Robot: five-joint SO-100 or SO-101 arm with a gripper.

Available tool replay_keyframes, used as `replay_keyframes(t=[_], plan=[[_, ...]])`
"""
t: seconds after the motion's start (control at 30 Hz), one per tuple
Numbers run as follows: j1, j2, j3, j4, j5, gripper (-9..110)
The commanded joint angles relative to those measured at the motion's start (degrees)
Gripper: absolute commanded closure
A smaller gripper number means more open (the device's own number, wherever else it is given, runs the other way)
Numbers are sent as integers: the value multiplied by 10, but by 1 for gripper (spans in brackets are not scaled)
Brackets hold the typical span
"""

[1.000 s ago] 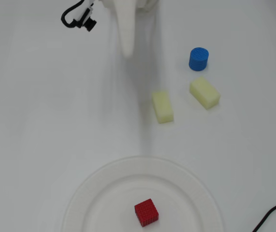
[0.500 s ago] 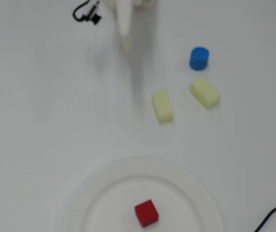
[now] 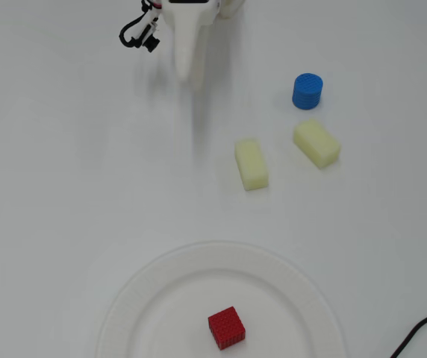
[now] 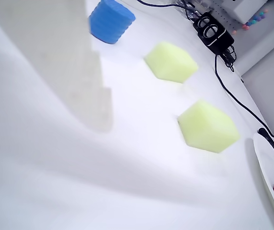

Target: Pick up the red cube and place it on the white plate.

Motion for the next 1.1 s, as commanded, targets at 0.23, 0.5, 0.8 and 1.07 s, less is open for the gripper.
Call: replay_keyframes(t=[0.23,0.5,0.8,1.07], plan=[[3,4,33,42,-6,66],[4,4,29,54,-12,102],[3,4,29,54,-17,102],[4,4,29,54,-23,102]])
